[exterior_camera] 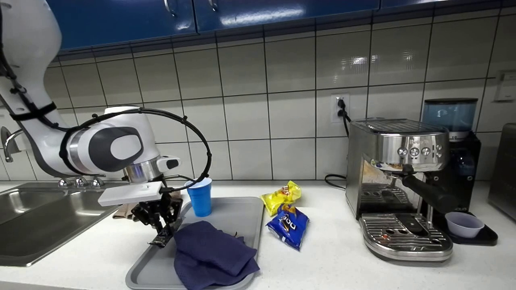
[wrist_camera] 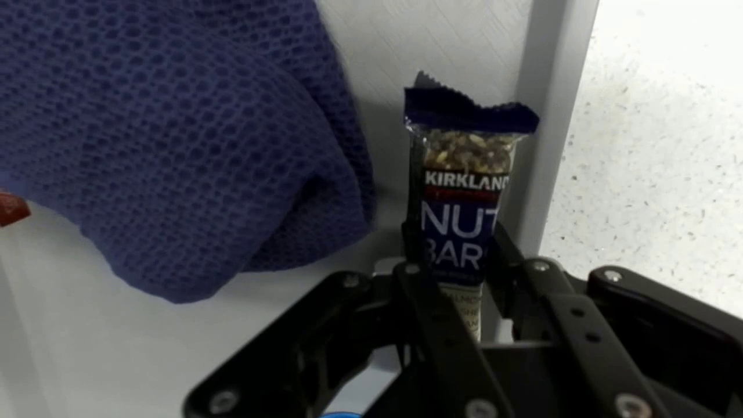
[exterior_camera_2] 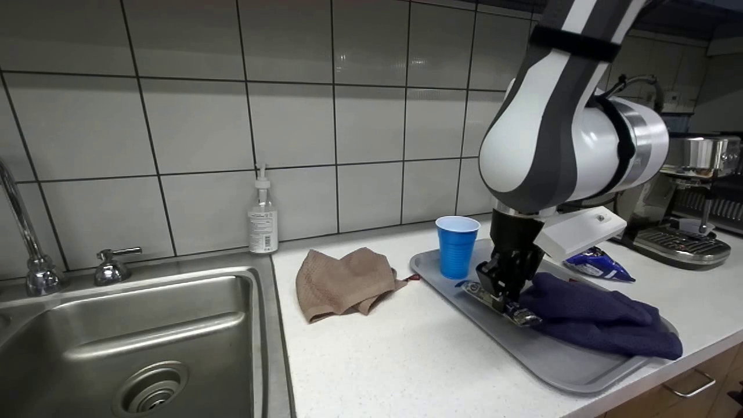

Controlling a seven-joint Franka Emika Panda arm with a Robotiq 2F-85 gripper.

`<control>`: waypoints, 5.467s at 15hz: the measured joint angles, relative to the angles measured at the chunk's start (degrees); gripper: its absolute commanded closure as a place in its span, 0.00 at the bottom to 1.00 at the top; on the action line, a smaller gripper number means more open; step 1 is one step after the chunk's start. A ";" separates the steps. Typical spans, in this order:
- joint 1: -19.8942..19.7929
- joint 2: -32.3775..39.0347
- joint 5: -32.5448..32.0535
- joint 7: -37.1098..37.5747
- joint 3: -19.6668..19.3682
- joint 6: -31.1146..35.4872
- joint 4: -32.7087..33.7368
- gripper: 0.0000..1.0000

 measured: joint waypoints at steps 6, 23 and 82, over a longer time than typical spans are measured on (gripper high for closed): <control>-17.78 -0.10 -15.21 12.01 14.39 0.20 1.55 0.93; -25.28 0.93 -30.57 25.79 20.29 2.70 1.71 0.93; -28.21 -11.08 -31.85 31.19 -3.38 5.73 1.21 0.00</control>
